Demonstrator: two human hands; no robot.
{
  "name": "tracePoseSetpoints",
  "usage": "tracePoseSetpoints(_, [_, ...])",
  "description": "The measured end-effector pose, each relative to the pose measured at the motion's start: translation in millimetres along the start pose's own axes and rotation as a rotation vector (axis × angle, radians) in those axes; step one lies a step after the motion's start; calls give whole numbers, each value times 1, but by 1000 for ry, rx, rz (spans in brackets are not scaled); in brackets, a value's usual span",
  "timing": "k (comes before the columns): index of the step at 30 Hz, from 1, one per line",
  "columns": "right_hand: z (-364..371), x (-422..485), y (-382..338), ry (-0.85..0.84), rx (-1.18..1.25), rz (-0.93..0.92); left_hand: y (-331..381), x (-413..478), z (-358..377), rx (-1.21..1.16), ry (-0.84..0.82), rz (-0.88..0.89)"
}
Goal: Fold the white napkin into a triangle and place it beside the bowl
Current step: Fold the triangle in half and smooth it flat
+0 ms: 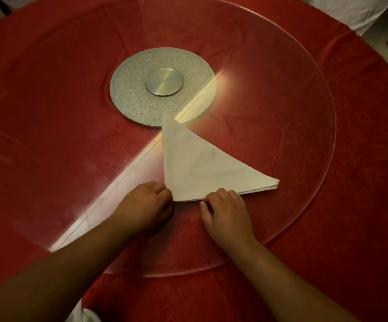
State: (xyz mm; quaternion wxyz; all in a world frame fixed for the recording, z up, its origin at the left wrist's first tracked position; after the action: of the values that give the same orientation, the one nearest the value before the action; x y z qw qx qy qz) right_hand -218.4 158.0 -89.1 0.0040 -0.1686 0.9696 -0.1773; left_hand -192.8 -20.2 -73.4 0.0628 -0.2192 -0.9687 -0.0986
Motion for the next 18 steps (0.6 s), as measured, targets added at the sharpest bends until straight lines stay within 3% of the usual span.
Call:
tracePoseSetpoints(10, [-18, -19, 63, 94, -17, 282, 115, 28, 28, -92, -90, 195])
tracePoseSetpoints(15, [-22, -24, 91, 157, -100, 330, 69, 13, 43, -110, -223, 71])
tracePoseSetpoints(18, [-21, -22, 97, 154, -104, 341, 8, -9, 46, -28, -250, -107])
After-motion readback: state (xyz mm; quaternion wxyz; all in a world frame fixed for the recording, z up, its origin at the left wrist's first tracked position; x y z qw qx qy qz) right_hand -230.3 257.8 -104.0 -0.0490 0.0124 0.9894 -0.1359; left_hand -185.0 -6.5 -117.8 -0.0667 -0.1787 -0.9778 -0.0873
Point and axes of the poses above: each hand's wrist, its own x-axis towards the middle knuckle, its own z-axis out of the palm, y = z × x, the point moved 8 cm from there along x, towards the middle knuckle, and after that the axes turned 4 degrees about z, right-handed, at the moved point
